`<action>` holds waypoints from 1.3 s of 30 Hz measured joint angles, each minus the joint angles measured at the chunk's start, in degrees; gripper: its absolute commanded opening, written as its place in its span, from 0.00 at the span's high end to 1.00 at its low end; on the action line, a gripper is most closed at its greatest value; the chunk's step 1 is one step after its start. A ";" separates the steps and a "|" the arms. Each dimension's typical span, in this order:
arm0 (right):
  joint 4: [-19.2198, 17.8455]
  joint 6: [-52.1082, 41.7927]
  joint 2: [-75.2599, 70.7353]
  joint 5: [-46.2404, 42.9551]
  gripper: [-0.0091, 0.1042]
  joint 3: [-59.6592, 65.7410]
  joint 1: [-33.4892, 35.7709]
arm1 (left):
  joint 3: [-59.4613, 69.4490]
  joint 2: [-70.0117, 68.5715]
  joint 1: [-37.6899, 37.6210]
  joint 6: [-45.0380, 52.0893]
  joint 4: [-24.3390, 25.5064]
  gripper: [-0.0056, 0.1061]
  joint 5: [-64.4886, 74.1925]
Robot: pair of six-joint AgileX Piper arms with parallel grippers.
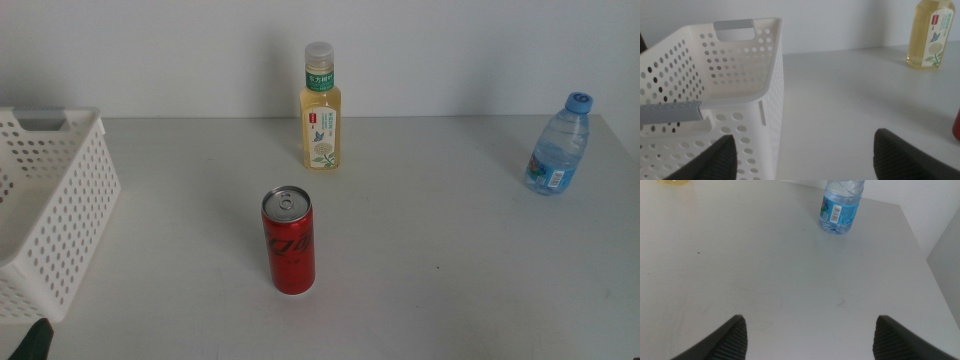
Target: Use arms to grab the bottles and put them into the dustbin to the left of the table.
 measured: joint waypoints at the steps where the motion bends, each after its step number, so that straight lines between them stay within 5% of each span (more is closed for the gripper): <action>1: 0.00 0.00 0.00 0.00 0.36 0.00 0.00 | 0.00 0.00 -0.22 0.00 -0.25 0.11 -0.16; 10: 0.00 0.00 0.00 0.00 0.36 0.00 0.00 | 0.00 16.69 -12.33 0.00 -1.28 0.11 -14.74; 22: 0.00 0.00 0.00 0.00 0.36 0.00 0.00 | -0.11 54.48 -34.22 0.00 -1.30 0.11 -52.49; 31: 0.00 0.00 0.00 0.00 0.36 0.00 0.00 | -0.37 75.69 -35.87 -1.24 -1.84 0.11 -72.87; 39: 0.00 0.00 0.00 0.00 0.36 0.00 0.00 | -0.66 80.15 -35.87 -1.29 -3.10 0.11 -76.45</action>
